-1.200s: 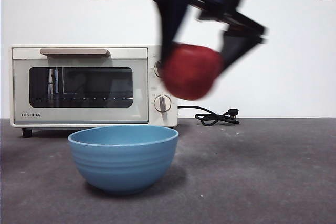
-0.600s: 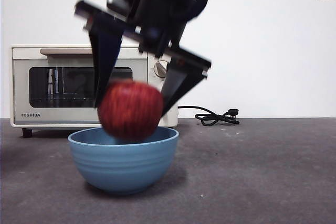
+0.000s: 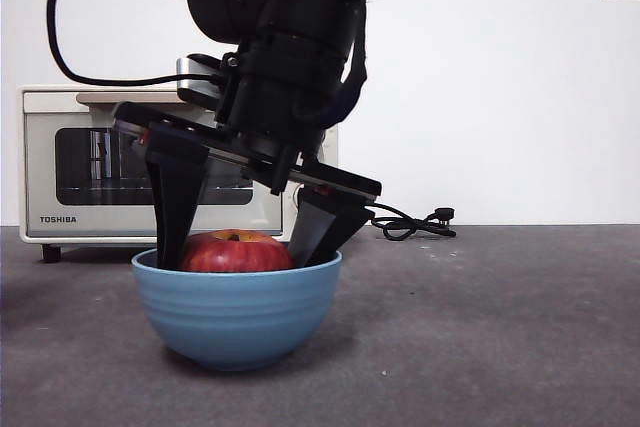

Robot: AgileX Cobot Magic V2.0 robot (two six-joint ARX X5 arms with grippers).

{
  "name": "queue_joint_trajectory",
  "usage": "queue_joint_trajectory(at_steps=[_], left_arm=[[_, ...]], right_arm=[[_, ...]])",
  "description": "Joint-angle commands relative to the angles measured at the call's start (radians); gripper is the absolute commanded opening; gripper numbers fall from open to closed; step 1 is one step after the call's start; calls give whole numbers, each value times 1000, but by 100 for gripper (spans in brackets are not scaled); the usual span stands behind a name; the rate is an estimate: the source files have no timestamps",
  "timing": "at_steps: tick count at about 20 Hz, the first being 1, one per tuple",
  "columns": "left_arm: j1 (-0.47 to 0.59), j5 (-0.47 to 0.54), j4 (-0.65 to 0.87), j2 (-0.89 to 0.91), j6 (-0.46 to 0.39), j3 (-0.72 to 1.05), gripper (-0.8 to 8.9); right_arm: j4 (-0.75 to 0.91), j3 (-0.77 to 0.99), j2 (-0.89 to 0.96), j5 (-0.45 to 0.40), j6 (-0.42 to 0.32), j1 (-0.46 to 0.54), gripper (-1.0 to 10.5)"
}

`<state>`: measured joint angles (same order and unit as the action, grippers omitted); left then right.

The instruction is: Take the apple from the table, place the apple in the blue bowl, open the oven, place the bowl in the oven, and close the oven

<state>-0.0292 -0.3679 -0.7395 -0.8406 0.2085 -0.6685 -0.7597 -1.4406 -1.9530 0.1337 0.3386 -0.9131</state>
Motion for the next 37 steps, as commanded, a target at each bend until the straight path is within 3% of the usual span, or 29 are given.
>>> queue_joint_trajectory(at_steps=[1, 4, 13, 19, 21, 23, 24, 28, 33, 37], left_arm=[[-3, 2, 0, -1, -18, 1, -4], [-3, 2, 1, -1, -22, 1, -4], [-3, 2, 0, -1, -26, 1, -4], [-2, 1, 90, -1, -28, -4, -4], [-2, 0, 130, -6, -25, -18, -4], [-2, -3, 156, -23, -24, -45, -4], [-2, -2, 159, -42, -24, -71, -4], [-2, -2, 161, -167, -25, -219, -4], [-2, -2, 174, -364, -29, -431, -4], [-2, -6, 181, -521, -28, -597, -5]], right_arm=[[3, 4, -26, -13, 19, -5, 339], [5, 3, -26, -18, 26, -11, 474], [-137, -138, -19, -63, 14, -30, 474], [-386, -303, -3, -96, -77, -30, 459], [-408, -303, 45, -140, -87, -31, 304], [-443, -303, 103, -196, -93, -30, 47], [-470, -303, 138, -241, -100, -30, -2], [-578, -300, 283, -365, -118, -30, 0], [-614, -282, 492, -377, -100, -30, -3], [-607, -138, 695, -414, -21, -30, -3]])
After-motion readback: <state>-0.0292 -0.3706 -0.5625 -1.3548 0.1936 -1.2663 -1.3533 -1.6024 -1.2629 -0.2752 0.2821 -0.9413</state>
